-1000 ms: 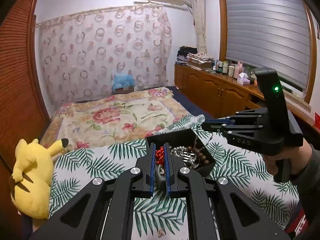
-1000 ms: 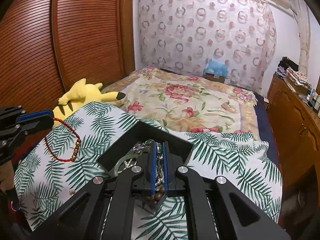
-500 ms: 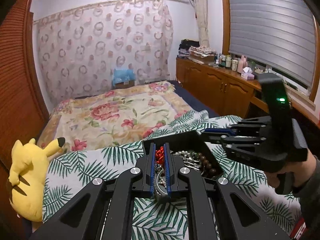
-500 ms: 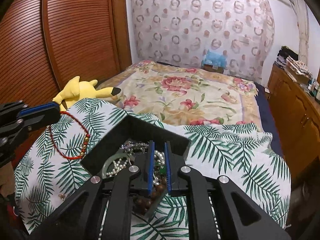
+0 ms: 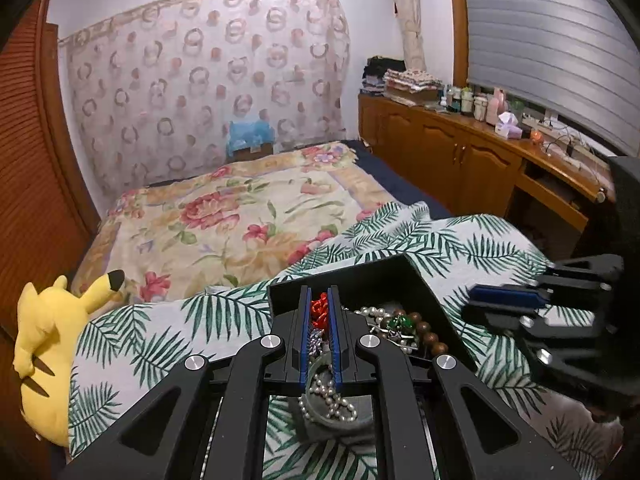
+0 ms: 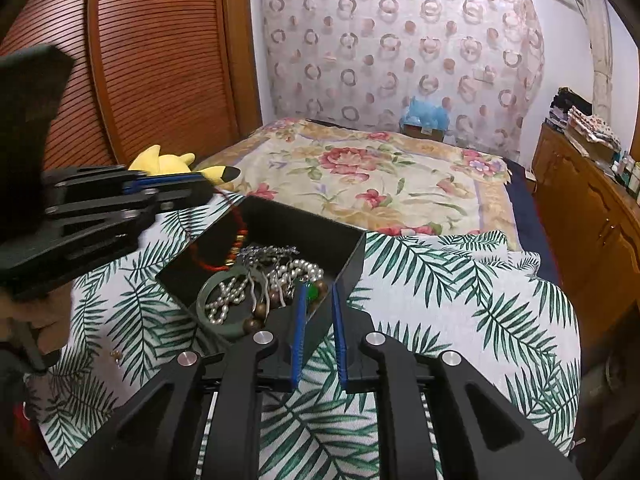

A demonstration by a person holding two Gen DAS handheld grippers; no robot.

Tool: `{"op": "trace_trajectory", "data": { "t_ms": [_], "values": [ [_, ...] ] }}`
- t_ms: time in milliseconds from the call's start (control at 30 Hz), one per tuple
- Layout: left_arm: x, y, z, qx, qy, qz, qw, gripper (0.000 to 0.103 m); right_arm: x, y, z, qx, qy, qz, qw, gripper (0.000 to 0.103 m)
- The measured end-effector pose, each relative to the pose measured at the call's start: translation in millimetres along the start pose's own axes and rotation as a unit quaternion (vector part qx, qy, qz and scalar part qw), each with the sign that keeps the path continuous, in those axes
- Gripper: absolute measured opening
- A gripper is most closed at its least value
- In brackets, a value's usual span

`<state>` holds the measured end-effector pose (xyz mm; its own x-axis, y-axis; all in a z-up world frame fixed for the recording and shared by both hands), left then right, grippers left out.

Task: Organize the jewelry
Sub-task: 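Lower the red string bracelet into the black box and open the left tool, then withdraw the left tool and move the right tool to the gold earring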

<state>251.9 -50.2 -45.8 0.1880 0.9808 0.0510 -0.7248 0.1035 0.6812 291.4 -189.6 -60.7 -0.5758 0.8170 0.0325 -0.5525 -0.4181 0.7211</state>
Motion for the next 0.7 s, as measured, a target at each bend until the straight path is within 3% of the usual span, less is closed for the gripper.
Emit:
{"op": "trace_trajectory", "data": {
  "t_ms": [300, 400, 467, 633, 700],
  "values": [
    [2, -11, 3, 0.008, 0.008, 0.007, 0.9999, 0.011, -7, 6, -11, -0.005, -0.008, 0.003, 1.000, 0.020],
    [1, -12, 0, 0.010, 0.005, 0.008, 0.9999, 0.030, -7, 6, -13, -0.004, -0.009, 0.005, 1.000, 0.020],
    [1, -12, 0, 0.012, 0.007, 0.007, 0.9999, 0.037, -5, 6, -16, -0.004, -0.008, 0.006, 1.000, 0.020],
    [6, -5, -9, 0.006, 0.018, 0.010, 0.9998, 0.071, -1, 7, -19, -0.005, -0.006, 0.010, 1.000, 0.020],
    [12, 0, -17, 0.007, 0.028, 0.008, 0.9996, 0.077, 2, 8, -20, -0.006, -0.007, 0.012, 1.000, 0.020]
  ]
}}
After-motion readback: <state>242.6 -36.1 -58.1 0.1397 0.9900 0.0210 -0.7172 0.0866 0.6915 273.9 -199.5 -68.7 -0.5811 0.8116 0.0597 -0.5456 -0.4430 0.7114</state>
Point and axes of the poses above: each gripper's, at about its wrist camera, not at the fingertips, and y roughly against the way its jaws point, x to its left, z to its top, the point moved 4 cm from there along -y, roughly the way its jaws point, and after that the axes turned 5 degrees about x, right-handed, at the moved point
